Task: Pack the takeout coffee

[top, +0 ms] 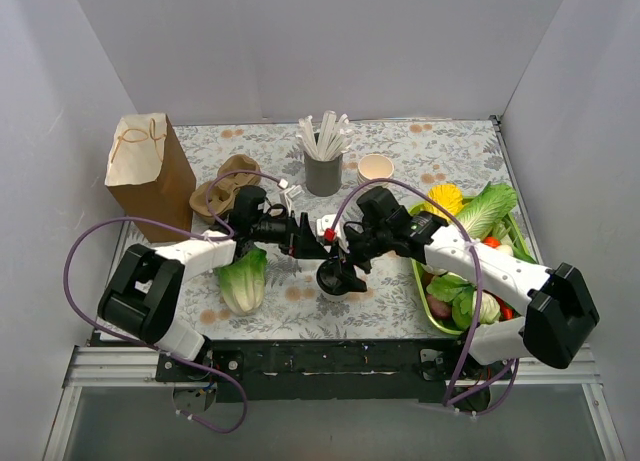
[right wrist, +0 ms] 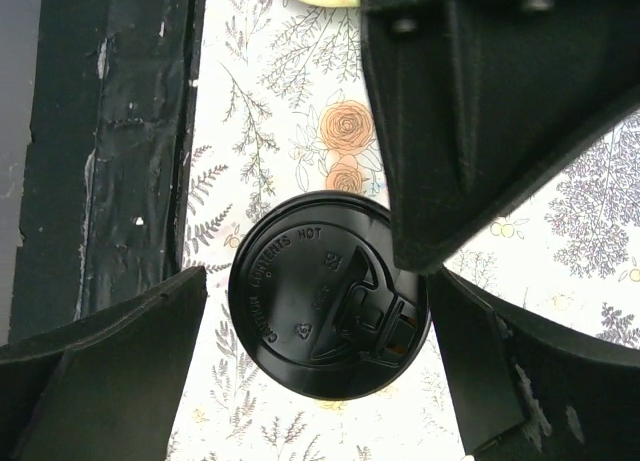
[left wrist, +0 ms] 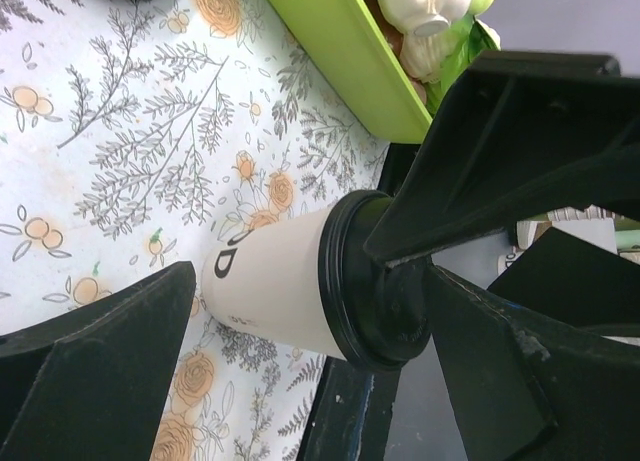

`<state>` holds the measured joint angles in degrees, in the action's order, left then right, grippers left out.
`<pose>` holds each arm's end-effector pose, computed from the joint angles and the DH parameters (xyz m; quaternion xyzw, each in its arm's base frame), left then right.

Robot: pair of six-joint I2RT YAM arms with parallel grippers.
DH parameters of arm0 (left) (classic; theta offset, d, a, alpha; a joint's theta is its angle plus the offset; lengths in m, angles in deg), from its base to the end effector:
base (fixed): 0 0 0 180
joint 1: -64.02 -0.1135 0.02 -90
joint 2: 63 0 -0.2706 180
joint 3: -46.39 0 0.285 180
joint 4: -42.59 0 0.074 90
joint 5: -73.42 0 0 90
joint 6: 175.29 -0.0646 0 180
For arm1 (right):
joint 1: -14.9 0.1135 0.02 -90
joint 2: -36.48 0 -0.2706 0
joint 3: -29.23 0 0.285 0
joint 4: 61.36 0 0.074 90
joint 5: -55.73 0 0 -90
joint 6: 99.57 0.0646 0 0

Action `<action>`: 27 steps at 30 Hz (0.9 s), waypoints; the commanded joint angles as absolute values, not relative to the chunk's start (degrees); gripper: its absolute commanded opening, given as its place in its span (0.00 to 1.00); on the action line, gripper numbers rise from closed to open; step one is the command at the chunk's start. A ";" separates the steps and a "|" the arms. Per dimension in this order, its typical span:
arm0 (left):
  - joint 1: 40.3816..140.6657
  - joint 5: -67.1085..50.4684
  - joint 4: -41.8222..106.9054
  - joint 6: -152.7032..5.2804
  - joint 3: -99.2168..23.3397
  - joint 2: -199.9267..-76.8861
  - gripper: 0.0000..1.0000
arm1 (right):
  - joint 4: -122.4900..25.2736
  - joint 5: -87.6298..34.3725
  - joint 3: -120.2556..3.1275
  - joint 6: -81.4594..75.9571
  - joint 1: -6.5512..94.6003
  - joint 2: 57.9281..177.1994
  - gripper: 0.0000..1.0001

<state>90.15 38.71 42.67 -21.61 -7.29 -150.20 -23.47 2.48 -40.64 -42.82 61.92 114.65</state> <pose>0.2790 -0.1960 0.1653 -0.0429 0.8094 -0.5857 0.0088 0.1992 0.2704 0.2465 -0.6575 0.5974 0.3328 0.3164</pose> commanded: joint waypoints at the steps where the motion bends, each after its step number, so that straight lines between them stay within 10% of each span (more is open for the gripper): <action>1: 89.86 39.14 39.31 -22.28 -5.59 -145.80 0.98 | -26.17 0.55 -40.59 -36.82 61.75 110.67 0.98; 27: 89.78 45.29 51.08 -17.62 2.41 -152.03 0.98 | -29.43 4.76 -35.40 -43.93 58.84 112.68 0.98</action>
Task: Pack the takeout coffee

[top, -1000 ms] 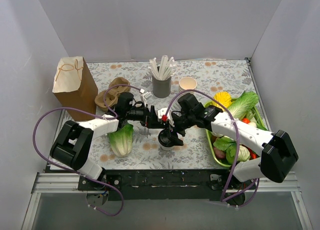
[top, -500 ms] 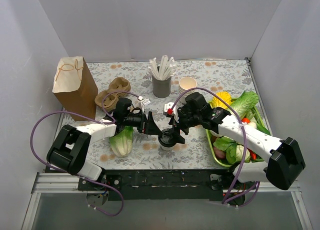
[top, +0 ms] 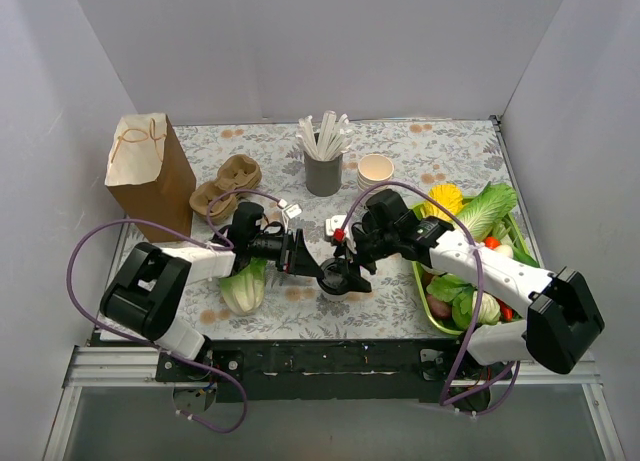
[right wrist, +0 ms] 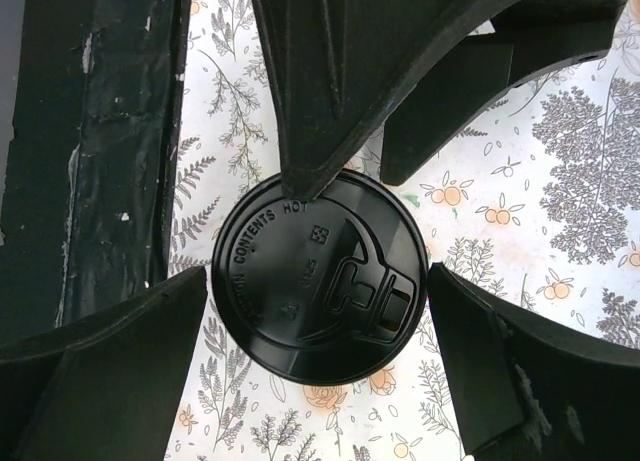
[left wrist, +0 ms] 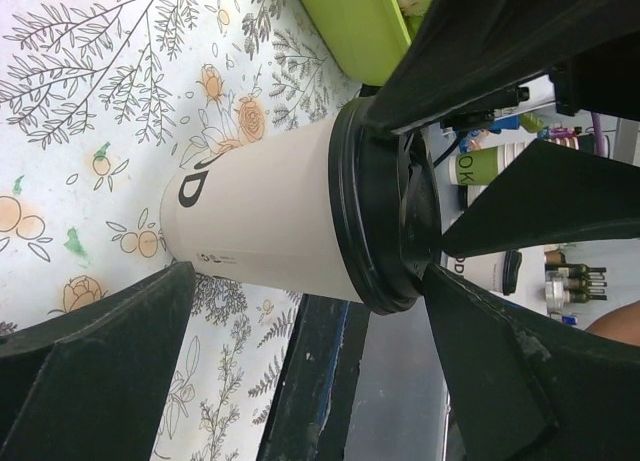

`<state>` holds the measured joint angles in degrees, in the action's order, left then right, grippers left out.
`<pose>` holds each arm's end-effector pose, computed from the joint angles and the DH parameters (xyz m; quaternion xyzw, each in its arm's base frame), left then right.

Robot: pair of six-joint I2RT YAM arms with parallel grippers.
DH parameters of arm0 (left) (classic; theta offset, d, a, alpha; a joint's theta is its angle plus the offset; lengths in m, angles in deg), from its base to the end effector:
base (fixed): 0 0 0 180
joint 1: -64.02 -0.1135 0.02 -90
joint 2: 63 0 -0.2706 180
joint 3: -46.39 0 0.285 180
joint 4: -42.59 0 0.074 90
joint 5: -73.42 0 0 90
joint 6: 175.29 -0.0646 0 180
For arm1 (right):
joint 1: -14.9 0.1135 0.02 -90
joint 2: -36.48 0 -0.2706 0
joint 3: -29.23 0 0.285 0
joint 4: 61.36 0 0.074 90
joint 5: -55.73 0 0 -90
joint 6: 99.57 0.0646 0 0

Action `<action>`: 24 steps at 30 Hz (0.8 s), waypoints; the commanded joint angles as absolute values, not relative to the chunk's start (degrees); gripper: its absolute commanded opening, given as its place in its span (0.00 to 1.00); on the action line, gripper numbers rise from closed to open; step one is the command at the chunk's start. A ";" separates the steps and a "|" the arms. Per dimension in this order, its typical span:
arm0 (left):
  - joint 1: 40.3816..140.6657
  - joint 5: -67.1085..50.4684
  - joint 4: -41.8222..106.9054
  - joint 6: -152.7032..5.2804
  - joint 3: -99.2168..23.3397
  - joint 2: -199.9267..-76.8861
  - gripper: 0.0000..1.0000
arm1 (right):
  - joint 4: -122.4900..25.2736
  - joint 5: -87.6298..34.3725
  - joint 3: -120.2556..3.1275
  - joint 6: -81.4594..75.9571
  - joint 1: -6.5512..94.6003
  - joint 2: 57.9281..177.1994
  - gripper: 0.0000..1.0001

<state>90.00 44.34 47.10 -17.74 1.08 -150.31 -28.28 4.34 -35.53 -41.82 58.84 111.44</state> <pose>0.2474 -0.1834 0.1290 0.0647 -0.8023 0.5892 0.0700 0.2031 0.2517 0.2390 -0.6377 0.6010 0.3400 0.3414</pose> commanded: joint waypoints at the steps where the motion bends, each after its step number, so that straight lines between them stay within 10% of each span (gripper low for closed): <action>1: 89.86 45.47 51.70 -17.44 2.68 -152.29 0.98 | -29.43 4.67 -35.23 -44.11 58.84 112.95 0.98; 24: 88.46 52.14 74.00 -12.80 5.41 -167.93 0.98 | -26.89 2.64 -31.89 -49.82 58.49 117.43 0.95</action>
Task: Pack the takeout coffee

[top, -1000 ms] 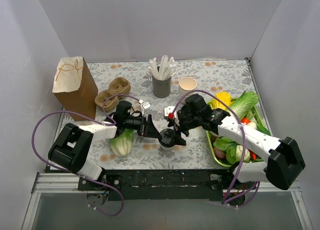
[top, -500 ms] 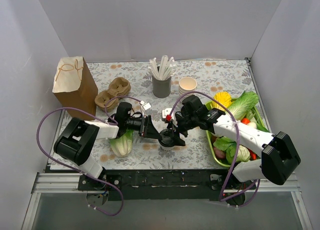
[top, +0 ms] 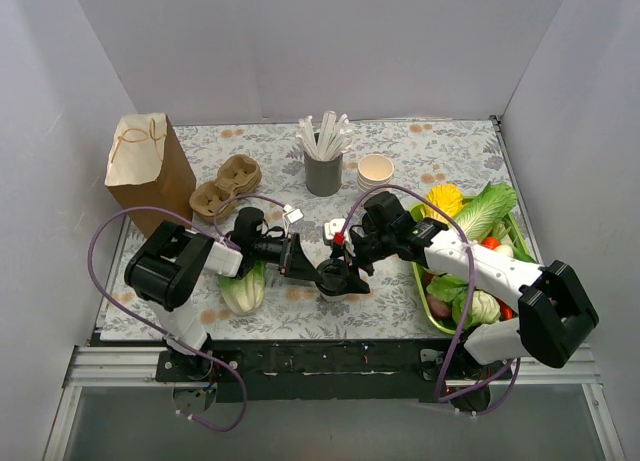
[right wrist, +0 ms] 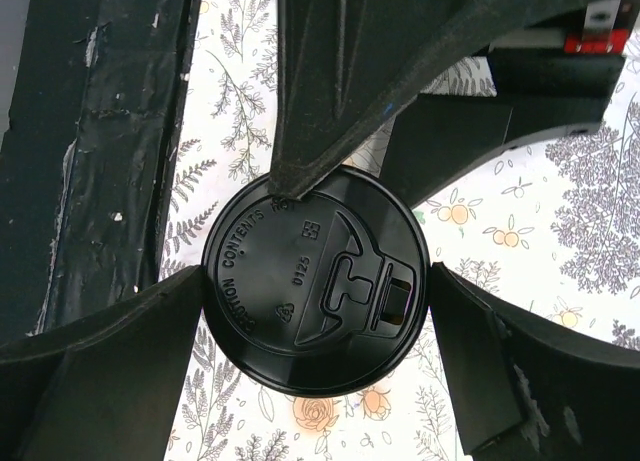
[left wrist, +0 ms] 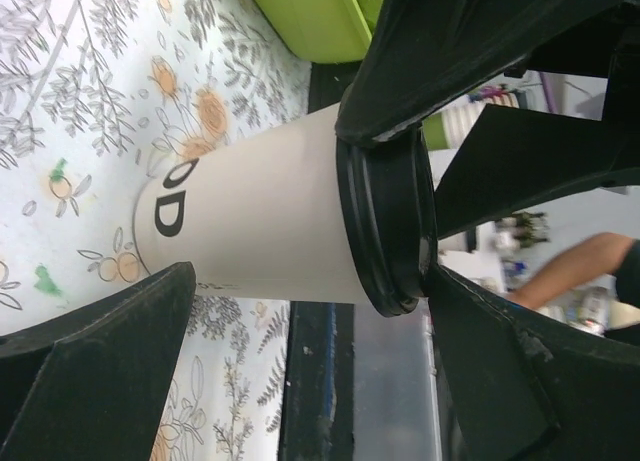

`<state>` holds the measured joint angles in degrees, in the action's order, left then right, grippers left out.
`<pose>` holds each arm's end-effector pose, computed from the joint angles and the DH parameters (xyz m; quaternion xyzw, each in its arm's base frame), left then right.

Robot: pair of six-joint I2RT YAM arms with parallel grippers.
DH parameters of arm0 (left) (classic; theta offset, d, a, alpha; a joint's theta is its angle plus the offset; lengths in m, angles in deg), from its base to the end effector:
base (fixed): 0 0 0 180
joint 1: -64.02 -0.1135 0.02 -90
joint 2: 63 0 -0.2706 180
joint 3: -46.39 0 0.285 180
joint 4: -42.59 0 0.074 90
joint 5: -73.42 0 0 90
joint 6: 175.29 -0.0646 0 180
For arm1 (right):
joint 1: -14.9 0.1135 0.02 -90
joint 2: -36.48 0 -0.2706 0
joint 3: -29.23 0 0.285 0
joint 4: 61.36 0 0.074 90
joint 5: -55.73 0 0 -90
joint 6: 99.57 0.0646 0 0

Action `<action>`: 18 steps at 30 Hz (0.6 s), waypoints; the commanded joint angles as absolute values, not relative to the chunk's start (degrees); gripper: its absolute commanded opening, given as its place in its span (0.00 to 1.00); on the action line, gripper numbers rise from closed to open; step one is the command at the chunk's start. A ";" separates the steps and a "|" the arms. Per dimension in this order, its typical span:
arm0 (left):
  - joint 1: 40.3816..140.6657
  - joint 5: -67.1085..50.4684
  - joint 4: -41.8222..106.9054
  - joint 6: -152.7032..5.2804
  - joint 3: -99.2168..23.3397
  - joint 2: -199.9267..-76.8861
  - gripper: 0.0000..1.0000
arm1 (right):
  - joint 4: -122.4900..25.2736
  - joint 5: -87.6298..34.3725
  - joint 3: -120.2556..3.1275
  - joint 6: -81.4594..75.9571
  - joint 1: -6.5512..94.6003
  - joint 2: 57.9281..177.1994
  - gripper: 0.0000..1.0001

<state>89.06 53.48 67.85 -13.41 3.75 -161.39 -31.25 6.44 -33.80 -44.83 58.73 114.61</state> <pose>0.2485 -0.1831 0.0969 0.0212 -0.7656 0.6346 0.1035 0.2061 0.2562 0.2168 -0.6541 0.5841 0.3474 0.3322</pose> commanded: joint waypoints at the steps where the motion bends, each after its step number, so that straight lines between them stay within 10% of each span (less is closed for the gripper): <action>1: 88.28 52.50 75.60 -12.09 5.40 -168.81 0.98 | -26.44 2.99 -31.89 -50.17 58.40 117.87 0.95; 18: 88.28 48.55 61.94 -15.49 -4.08 -160.57 0.98 | -22.75 5.81 -34.78 -53.33 51.46 121.03 0.92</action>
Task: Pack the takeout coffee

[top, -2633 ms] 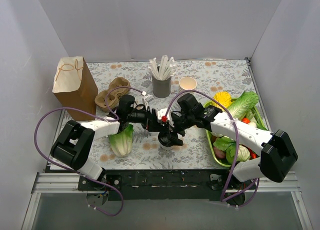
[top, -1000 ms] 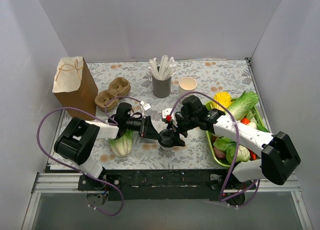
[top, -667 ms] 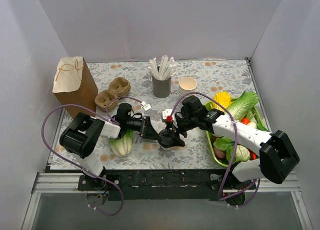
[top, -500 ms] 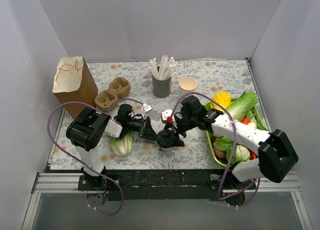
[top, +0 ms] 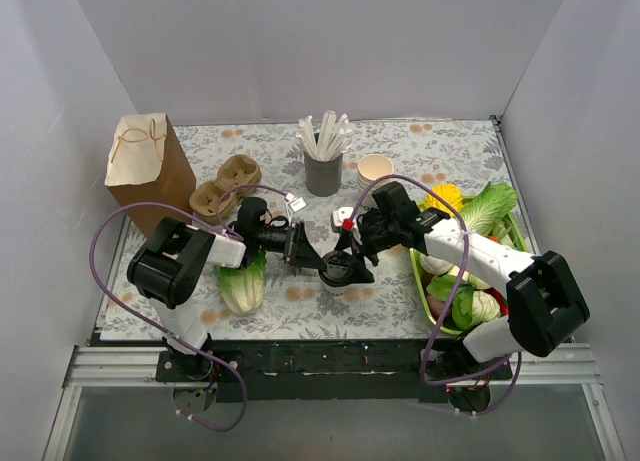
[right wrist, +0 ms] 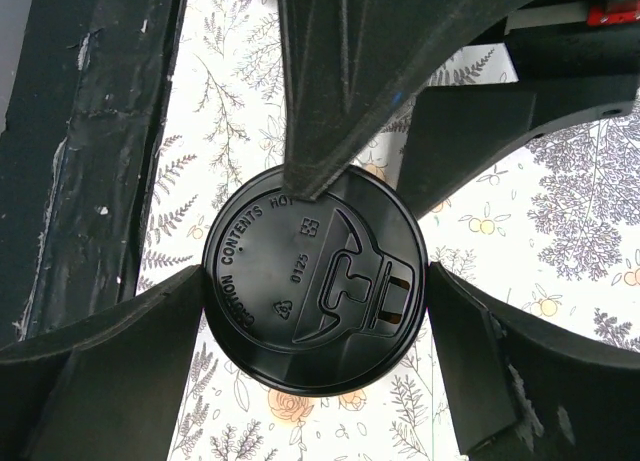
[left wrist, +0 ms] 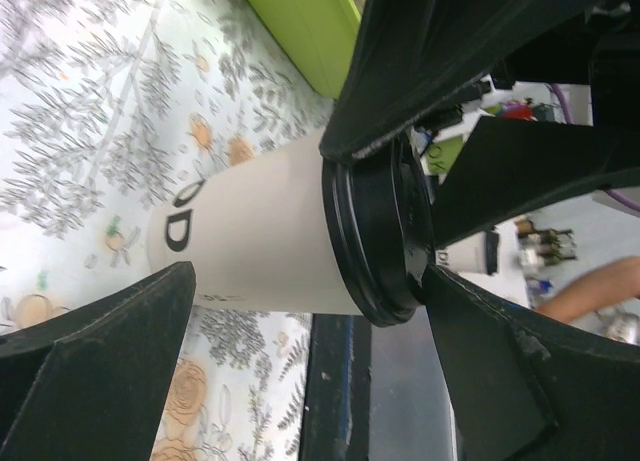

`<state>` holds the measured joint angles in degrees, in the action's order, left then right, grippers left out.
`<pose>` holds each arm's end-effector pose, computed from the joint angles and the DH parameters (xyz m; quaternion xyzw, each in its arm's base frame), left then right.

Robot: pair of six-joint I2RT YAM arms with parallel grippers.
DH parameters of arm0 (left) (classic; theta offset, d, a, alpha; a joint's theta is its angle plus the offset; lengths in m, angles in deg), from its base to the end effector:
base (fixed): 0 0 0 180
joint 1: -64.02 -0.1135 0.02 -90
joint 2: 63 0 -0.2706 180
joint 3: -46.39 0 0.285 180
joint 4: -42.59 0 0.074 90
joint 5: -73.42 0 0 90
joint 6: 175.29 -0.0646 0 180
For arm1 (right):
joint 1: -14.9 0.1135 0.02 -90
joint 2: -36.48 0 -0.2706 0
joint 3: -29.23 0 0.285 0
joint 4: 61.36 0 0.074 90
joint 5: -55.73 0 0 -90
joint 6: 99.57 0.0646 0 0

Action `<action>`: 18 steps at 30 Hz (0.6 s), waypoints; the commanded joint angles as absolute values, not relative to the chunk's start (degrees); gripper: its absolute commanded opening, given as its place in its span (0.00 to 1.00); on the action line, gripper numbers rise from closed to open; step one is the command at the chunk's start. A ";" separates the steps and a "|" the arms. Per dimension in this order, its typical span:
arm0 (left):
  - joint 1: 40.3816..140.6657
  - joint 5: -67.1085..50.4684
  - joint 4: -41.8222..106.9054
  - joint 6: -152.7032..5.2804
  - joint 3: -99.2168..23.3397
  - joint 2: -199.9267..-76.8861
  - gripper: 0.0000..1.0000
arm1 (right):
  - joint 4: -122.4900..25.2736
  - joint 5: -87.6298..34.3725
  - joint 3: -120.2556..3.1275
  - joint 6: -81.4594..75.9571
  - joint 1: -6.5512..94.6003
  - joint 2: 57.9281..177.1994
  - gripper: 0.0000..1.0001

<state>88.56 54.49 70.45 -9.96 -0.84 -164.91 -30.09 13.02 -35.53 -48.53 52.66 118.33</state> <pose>0.2706 -0.1907 0.1029 0.0222 -0.7568 0.6449 0.1045 0.2337 0.2410 0.2096 -0.6432 0.5829 0.3714 0.3295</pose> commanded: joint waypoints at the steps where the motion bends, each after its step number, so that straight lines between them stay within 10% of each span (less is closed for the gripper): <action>1: 88.19 48.02 59.99 -16.81 -4.61 -159.17 0.98 | -22.66 5.81 -34.96 -53.51 51.55 120.95 0.92; 18: 80.55 38.45 25.97 -30.79 -20.70 -143.69 0.98 | -26.88 7.74 -41.72 -48.50 50.23 122.35 0.70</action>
<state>83.29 42.99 36.28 -25.87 -17.52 -148.34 -27.88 12.41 -38.63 -48.02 51.41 120.21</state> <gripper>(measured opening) 0.982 0.904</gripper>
